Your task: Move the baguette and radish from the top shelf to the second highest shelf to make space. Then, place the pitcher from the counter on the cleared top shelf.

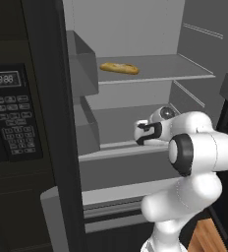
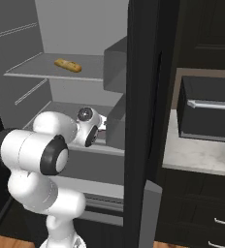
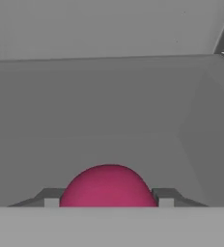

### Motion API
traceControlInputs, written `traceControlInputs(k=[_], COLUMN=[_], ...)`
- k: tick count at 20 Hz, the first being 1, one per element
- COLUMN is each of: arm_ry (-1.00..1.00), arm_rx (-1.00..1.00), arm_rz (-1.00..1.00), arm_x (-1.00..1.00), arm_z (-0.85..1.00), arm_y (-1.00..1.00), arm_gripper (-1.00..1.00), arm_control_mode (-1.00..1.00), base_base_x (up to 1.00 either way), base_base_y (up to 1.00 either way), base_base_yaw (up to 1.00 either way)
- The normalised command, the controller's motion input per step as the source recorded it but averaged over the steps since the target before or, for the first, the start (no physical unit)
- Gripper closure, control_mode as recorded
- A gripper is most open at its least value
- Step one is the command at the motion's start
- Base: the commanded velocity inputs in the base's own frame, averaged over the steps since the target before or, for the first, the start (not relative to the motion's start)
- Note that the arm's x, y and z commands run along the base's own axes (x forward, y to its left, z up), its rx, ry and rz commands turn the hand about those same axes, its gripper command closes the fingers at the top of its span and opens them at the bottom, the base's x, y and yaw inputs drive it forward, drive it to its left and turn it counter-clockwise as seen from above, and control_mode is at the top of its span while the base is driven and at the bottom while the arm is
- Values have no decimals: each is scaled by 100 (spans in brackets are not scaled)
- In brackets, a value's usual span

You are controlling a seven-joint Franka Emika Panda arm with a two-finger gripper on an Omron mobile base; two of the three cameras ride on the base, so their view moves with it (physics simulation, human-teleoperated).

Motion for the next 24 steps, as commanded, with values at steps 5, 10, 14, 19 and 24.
traceControlInputs(k=[5,10,14,19,24], arm_ry=[-4,-9,-11,-1,6], arm_rx=[0,0,0,-5,-9], arm_rz=[0,0,0,5,9], arm_x=[30,0,-22,-56,-66], arm_z=[0,19,70,76,62], arm_y=[0,0,3,17,36], arm_gripper=[-100,-100,-100,-100,-100], arm_control_mode=[-100,-100,-100,-100,-100], base_base_x=[0,0,0,0,0], base_base_y=[0,0,0,0,0], base_base_yaw=[0,0,0,0,0])
